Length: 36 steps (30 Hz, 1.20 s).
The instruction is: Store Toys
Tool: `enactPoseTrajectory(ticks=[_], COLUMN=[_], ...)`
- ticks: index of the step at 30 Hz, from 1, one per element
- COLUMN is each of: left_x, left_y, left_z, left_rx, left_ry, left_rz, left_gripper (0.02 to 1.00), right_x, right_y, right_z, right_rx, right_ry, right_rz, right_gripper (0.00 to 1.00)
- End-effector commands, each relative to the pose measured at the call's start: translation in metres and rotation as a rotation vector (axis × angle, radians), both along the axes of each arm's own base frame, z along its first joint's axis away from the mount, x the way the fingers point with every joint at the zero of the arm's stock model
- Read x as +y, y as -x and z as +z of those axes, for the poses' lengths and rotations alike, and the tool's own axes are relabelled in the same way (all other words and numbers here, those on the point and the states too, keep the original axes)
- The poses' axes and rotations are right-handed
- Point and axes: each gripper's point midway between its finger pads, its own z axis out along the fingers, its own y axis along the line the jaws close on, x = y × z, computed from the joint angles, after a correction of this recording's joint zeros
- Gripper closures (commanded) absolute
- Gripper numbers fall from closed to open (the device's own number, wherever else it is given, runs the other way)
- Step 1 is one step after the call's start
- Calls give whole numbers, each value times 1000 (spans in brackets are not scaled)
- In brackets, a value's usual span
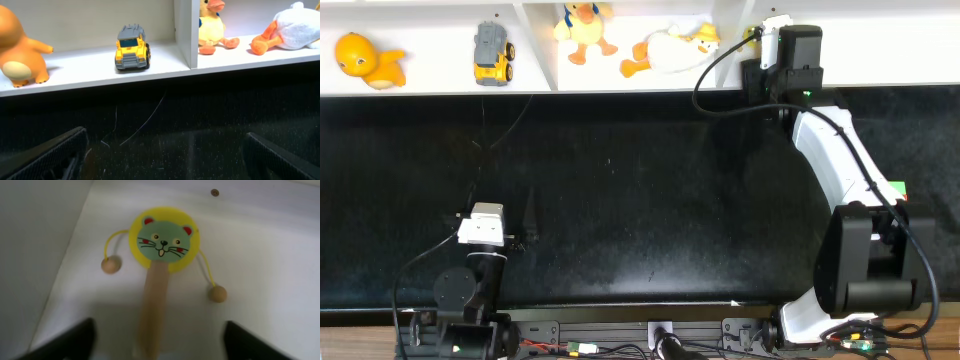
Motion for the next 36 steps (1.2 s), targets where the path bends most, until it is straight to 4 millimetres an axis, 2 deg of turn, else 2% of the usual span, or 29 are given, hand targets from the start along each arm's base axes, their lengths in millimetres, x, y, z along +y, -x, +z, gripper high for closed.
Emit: enactPoseTrajectory(ticks=[1, 4, 7, 8, 9, 10, 11, 14, 16, 18, 20, 25, 31, 33, 36], left_x=[-1, -1, -1, -1, -1, -1, -1, -1, -1, -1, -1, -1, -1, -1, -1], left_y=[0, 0, 0, 0, 0, 0, 0, 0, 0, 0, 0, 0, 0, 0, 0], left_z=[0, 0, 0, 0, 0, 0, 0, 0, 0, 0, 0, 0, 0, 0, 0], left_rx=[-5, -5, -5, -5, -5, -5, -5, -5, -5, -5, -5, -5, -5, -5, -5], left_ry=[-15, -15, -15, -15, -15, -15, -15, -15, -15, -15, -15, -15, -15, -15, -15], left_rz=[-7, -7, -7, -7, -7, -7, -7, -7, -7, -7, -7, -7, -7, -7, -7], left_gripper=[20, 20, 20, 20, 20, 20, 20, 20, 20, 20, 20, 20, 20, 23, 20], right_x=[-1, -1, -3, -4, -5, -9, -17, -27, -28, -30, -30, -32, -30, -38, -57], right_y=[-2, 11, 39, 67, 81, 103, 139, 201, 253, 283, 301, 305, 297, 285, 283], right_z=[22, 35, 45, 44, 42, 37, 28, 11, -2, -9, -11, -8, -5, 3, 7], right_rx=[-37, -39, -38, -20, -6, 23, 80, 195, 304, 378, 424, 413, 383, 329, 325], right_ry=[-8, -8, -7, -6, -4, 9, 42, 81, 86, 92, 97, 116, 104, 163, 255], right_rz=[-3, -3, -3, -4, -5, -17, -45, -68, -62, -60, -56, -40, -36, -22, 1], right_gripper=[3, 3, 3, 3, 3, 3, 3, 3, 5, 3, 7, 7, 5, 7, 5])
